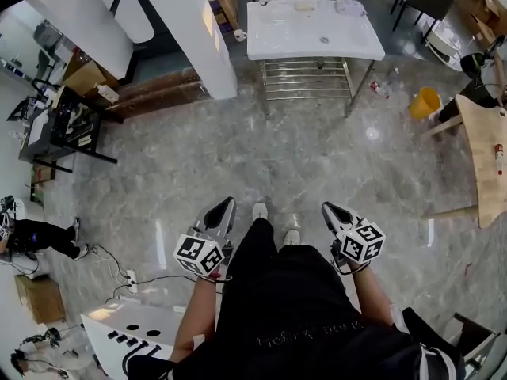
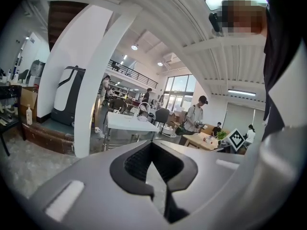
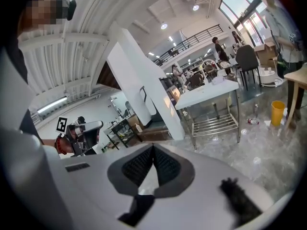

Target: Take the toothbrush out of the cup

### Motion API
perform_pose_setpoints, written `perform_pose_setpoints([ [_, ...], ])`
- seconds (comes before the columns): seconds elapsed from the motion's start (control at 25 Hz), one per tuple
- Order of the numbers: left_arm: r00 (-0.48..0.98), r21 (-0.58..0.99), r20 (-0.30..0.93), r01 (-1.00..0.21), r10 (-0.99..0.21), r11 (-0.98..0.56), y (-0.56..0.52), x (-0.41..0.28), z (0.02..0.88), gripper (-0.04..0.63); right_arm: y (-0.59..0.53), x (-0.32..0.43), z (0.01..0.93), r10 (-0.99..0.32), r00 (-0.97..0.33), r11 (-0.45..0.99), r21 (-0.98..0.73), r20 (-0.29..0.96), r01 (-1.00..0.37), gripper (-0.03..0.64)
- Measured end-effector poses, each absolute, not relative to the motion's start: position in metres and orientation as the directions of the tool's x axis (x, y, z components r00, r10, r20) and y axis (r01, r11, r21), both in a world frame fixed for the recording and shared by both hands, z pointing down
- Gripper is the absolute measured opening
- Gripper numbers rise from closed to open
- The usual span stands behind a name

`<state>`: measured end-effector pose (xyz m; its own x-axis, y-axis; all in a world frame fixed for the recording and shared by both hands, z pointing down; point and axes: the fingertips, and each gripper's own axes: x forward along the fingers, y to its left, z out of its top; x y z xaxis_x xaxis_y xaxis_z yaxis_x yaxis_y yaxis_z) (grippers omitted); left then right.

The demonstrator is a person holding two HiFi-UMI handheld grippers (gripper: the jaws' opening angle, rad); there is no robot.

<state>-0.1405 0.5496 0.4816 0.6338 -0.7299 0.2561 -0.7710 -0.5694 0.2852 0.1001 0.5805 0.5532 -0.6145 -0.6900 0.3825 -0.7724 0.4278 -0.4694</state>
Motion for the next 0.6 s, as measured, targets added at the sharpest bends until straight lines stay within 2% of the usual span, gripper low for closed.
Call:
perform_pose_setpoints([
  [0.6,0.668,0.275,0.238,-0.742,-0.705,-0.611,0.515,-0.117,0.486,0.008,0.552,0.107,0.557,-0.708,-0.599,0.424,-0.454,0.373,-0.784,0.012],
])
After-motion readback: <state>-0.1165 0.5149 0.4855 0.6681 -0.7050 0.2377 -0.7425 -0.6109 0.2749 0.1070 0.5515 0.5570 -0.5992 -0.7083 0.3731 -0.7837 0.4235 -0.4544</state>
